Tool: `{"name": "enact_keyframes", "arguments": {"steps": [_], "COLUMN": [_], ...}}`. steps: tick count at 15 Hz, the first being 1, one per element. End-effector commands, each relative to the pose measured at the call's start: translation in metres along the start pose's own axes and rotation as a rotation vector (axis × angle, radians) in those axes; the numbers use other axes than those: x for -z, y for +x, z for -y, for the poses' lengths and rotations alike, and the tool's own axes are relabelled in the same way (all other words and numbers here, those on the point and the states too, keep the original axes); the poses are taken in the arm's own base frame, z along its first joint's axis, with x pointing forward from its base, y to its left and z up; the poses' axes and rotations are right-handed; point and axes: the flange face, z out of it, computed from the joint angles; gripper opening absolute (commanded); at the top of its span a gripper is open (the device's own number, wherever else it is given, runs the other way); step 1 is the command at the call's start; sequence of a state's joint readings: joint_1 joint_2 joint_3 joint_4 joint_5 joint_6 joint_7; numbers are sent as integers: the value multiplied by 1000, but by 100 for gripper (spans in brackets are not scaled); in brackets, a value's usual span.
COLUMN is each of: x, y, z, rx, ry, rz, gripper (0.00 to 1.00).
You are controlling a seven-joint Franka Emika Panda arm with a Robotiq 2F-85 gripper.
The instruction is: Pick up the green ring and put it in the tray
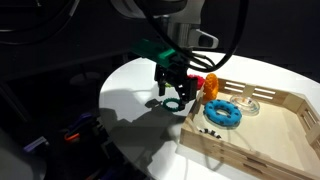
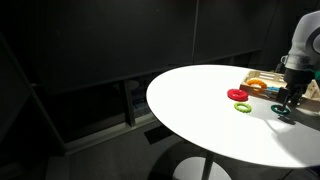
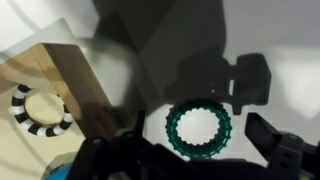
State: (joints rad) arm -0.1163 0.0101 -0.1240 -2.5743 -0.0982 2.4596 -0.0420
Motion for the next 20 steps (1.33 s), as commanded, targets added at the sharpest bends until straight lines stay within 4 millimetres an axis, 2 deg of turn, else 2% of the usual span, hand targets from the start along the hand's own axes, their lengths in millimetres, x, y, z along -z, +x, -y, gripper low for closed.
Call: {"name": "enact_keyframes", "arguments": {"steps": [1,5,13,20], "x": [-2,-9,-4,-9], "y": [5,10,25,29], "z": [5,8,12,13], "rx": [5,7,4,4], "ry": [-7,-18,-29,-31], "rz": [-7,2,-18,-9], "gripper": [100,100,100,100]}}
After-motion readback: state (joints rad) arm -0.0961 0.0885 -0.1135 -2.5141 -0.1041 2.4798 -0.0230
